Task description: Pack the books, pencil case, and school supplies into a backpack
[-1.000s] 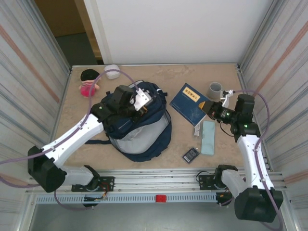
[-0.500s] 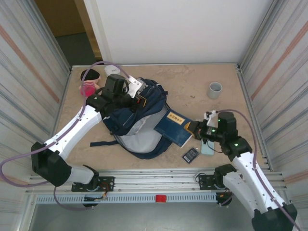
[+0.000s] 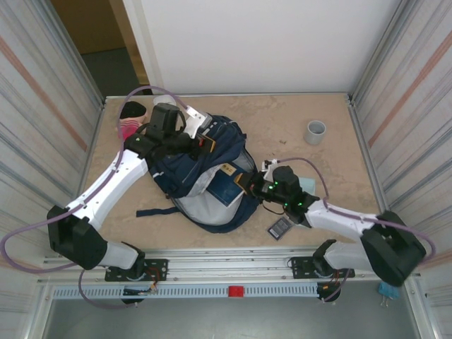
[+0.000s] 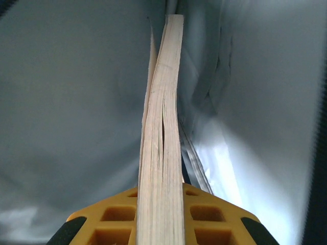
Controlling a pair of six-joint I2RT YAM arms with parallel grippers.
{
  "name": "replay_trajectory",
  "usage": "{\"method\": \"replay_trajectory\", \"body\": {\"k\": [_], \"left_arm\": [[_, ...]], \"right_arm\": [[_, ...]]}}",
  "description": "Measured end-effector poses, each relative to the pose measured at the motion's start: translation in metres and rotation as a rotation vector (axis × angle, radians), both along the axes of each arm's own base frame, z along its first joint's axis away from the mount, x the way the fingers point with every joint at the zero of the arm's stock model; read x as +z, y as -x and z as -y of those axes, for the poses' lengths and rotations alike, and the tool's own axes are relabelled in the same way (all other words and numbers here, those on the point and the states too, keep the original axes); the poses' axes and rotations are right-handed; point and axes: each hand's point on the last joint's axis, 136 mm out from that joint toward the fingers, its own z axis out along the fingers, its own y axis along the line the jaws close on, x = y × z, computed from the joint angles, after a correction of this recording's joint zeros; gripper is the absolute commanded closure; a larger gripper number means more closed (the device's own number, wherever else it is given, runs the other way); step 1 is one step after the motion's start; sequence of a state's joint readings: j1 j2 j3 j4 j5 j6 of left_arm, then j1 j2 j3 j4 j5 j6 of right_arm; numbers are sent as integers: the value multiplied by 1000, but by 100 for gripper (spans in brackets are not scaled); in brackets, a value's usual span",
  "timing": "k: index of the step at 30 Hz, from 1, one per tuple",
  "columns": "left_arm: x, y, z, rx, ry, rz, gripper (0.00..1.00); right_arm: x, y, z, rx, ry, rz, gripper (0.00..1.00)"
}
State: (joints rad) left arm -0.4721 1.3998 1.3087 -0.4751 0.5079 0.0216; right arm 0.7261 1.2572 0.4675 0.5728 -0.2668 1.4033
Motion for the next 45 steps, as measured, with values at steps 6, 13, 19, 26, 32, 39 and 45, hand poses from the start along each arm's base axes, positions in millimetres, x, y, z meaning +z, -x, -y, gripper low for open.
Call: {"method": "replay_trajectory", "body": {"k": [6,13,19,26,32,39,45], "left_arm": [[2,1,0,-12,14,-6,100],[4,1,0,-17,29,-8,100],[4,-1,-2,-8,31,-11,100],[1,-6,-7,18,-3,12,100],[-17,-3,-14,31,-49,14,100],[-40,5,-9,6,-101,16,100],[-61,17,8,-57,-168,28,85]], "right_arm": [[3,-38,-33,-67,-26,60,100],[-29,-79,-53,-188,17,23,99],[-49,-105,-68,-238,69,-10,79],[-70,-99,-61,-235,115,-47,39],[-71,-63,-29,-214,146,-74,34],[-31,-36,7,-199,143,-31,34],[19,-8,46,-192,201,89,34]]}}
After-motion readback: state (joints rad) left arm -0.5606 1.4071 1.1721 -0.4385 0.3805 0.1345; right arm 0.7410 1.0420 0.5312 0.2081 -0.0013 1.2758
